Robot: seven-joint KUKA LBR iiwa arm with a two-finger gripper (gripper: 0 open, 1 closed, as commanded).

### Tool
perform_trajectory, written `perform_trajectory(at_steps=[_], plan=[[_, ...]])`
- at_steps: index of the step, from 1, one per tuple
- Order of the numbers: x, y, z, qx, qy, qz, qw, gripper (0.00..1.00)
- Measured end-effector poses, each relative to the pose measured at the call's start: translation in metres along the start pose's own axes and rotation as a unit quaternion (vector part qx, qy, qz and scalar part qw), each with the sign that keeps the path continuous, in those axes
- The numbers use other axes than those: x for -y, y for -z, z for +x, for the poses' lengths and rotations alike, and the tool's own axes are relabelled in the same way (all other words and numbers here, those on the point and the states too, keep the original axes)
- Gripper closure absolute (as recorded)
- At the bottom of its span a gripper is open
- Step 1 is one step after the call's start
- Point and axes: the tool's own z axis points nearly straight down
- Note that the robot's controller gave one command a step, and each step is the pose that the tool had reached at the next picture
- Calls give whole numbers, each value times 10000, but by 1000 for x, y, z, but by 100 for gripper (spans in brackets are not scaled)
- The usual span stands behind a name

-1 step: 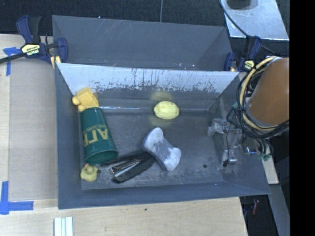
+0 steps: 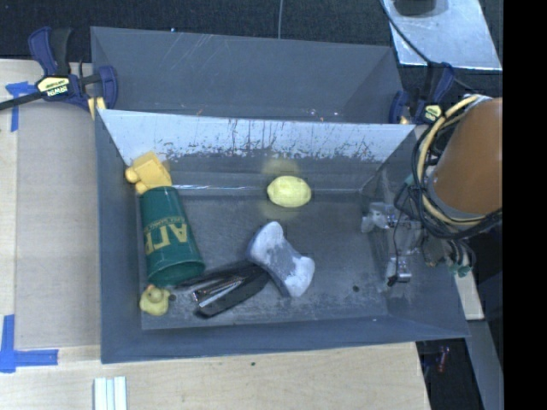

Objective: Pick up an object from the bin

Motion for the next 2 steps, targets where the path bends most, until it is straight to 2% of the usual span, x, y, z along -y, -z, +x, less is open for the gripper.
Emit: perform_trajectory(at_steps=[1,2], plan=[[-58,-87,-7,23,75,1,10000,0],[-91,-72,-16,42,1336,26,9910,0]])
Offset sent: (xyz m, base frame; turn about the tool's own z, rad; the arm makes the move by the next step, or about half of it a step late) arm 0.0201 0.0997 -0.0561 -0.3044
